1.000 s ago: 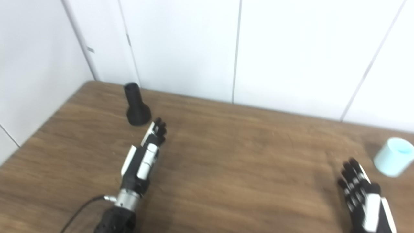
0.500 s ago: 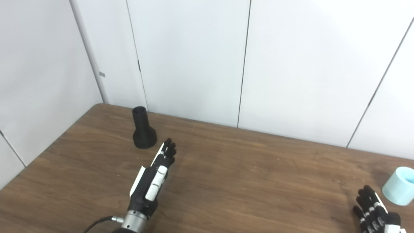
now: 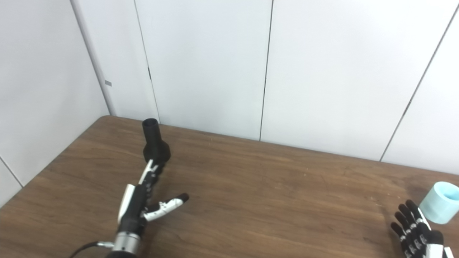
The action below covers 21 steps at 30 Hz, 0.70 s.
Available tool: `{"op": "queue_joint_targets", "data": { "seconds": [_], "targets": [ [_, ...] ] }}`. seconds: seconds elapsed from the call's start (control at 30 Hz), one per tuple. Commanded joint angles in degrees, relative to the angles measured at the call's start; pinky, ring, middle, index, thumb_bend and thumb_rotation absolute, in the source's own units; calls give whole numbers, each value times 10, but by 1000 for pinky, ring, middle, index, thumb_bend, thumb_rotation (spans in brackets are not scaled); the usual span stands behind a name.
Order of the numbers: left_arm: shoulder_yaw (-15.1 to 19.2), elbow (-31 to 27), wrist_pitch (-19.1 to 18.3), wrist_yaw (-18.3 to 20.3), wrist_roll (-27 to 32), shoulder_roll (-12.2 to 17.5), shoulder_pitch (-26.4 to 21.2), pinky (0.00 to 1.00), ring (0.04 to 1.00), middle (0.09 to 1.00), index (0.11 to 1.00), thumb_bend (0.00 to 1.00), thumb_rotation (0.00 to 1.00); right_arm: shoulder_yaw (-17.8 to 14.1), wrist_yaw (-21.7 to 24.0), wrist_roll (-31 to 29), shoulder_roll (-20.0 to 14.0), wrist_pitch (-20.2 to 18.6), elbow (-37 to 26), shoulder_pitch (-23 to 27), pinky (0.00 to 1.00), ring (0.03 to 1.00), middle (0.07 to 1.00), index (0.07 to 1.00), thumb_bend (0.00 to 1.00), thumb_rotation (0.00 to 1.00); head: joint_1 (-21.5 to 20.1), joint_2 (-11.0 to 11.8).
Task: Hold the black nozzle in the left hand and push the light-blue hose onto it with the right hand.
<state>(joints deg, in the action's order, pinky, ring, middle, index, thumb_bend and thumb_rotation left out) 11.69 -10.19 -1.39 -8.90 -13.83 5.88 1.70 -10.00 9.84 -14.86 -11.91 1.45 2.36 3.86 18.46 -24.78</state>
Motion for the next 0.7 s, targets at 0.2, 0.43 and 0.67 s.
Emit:
{"op": "queue_joint_targets", "data": {
  "seconds": [0.2,0.43,0.67],
  "targets": [
    [23,5,-23,-42,-86,71,-60,911,920,912,914,903,174,7,6,4,6,19,33,-11,933,955,951,959,626,1000,-4,-1],
    [42,77,-33,-60,-95,120,-108,907,919,908,905,882,138,9,5,7,7,17,31,-9,932,959,954,955,634,1000,-11,-6],
    [27,160,-30,-71,-109,161,-150,857,930,962,960,971,210,10,3,12,7,18,32,-8,930,950,941,935,634,1000,-8,-8]
  ]
}}
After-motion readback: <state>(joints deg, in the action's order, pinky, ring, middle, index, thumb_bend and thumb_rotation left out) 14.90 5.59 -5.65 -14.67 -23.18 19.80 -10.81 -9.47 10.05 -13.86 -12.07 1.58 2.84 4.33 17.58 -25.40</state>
